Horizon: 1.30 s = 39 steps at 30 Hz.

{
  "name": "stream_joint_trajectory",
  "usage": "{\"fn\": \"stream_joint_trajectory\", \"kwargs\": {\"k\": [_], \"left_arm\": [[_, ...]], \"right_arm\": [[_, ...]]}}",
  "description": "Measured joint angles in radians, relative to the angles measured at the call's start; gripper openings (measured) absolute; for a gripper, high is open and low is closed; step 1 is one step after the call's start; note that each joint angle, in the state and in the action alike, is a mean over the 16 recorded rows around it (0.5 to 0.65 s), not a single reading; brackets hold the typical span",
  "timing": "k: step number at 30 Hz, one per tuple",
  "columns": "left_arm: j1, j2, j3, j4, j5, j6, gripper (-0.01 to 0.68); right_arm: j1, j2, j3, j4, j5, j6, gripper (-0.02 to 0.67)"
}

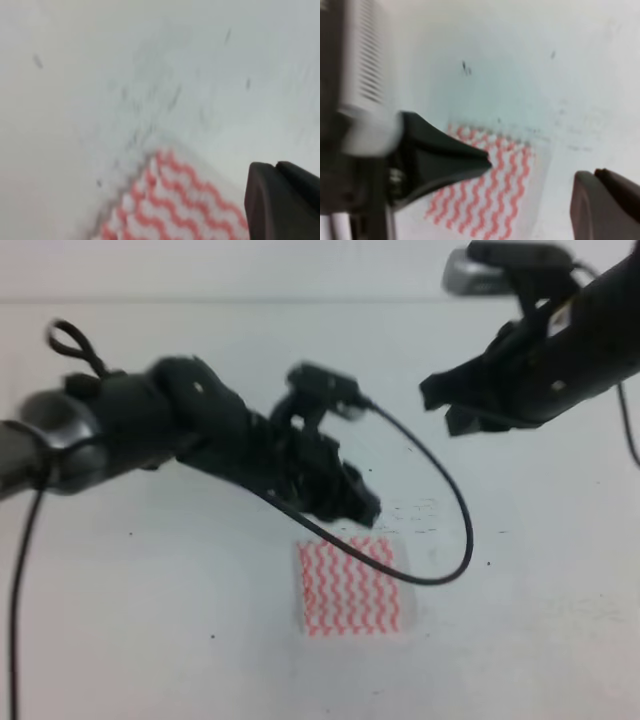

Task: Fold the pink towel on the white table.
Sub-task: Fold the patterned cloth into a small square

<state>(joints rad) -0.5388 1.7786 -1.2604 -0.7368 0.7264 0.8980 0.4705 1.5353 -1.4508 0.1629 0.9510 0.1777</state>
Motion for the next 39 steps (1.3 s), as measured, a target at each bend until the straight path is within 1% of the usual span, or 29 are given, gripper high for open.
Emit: {"fn": "stream_joint_trajectory", "kwargs": {"k": [3, 8, 14, 18, 24, 30, 34, 39], "left_arm": [[0.0, -0.099, 0.052, -0.007, -0.096, -0.002, -0.004], [0.0, -0.298, 0.189, -0.027, -0.267, -0.004, -0.004], [0.0, -0.578, 0.426, -0.06, -0.472, -0.002, -0.004], [0.0, -0.786, 0.586, -0.09, -0.564, 0.0, -0.004], [0.0, -1.122, 0.808, -0.12, -0.634, 0.002, -0.004], [0.0, -1.432, 1.002, -0.154, -0.661, 0.002, -0.004], [0.0, -1.572, 1.114, -0.164, -0.68, 0.002, -0.004], [0.0, -1.667, 1.212, -0.18, -0.7, 0.001, -0.004]], "right_arm": [[0.0, -0.078, 0.038, -0.015, -0.017, 0.016, -0.018], [0.0, -0.251, 0.145, -0.038, -0.063, 0.051, -0.018], [0.0, -0.507, 0.331, -0.057, -0.144, 0.09, -0.018], [0.0, -0.691, 0.46, -0.069, -0.198, 0.103, -0.018], [0.0, -0.957, 0.658, -0.091, -0.3, 0.104, -0.018], [0.0, -1.175, 0.848, -0.106, -0.421, 0.093, -0.018], [0.0, -1.285, 0.975, -0.106, -0.529, 0.079, -0.018], [0.0, -1.375, 1.121, -0.103, -0.654, 0.061, -0.018]]}}
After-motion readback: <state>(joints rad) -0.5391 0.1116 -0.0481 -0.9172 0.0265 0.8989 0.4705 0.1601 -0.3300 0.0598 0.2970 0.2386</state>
